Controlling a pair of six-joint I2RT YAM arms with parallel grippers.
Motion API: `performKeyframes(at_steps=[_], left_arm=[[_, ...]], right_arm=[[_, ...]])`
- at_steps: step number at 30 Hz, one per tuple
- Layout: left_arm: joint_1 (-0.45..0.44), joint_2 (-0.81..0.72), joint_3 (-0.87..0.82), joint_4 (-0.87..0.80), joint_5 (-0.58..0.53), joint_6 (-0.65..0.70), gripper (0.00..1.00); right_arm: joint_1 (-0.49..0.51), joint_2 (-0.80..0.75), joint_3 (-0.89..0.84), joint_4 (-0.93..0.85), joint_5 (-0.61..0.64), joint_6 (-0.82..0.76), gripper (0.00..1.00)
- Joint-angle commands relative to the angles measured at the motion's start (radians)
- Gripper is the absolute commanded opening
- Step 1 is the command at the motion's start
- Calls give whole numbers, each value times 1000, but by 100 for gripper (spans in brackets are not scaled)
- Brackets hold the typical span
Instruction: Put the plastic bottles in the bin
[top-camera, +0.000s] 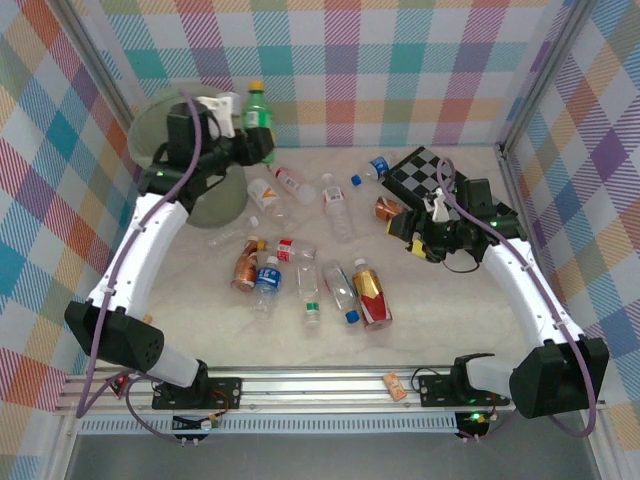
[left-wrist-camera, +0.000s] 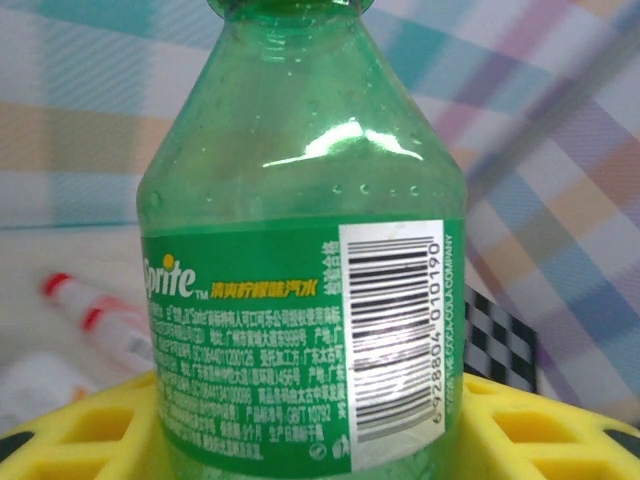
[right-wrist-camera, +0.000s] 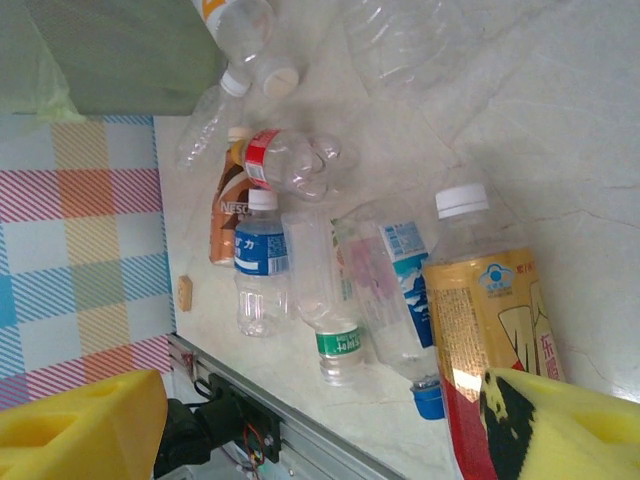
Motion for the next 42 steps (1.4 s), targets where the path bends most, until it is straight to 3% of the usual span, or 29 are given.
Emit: performKeyframes(at_steps=[1, 6, 10, 20, 25, 32, 38, 42], left_arm=[[83, -22, 68, 26, -73, 1, 27], [222, 67, 151, 5, -117, -34, 19], [270, 211, 293, -108, -181, 10, 17], [279, 667, 811, -469, -263, 105, 14], [279, 712, 766, -504, -265, 109, 16], [278, 722, 668, -489, -243, 119, 29], [279, 684, 612, -460, -225, 120, 64], [279, 664, 602, -463, -218, 129, 78]], right_arm=[[7, -22, -14, -48, -1, -48, 81], [15, -46, -27, -97, 32, -82, 81], [18, -70, -56, -113, 43, -91, 81], [22, -115, -90, -163, 118, -120, 81], [23, -117, -118, -168, 131, -133, 79], [24, -117, -122, -177, 154, -142, 79], [24, -122, -134, -175, 153, -139, 79], [26, -120, -137, -174, 161, -137, 80]])
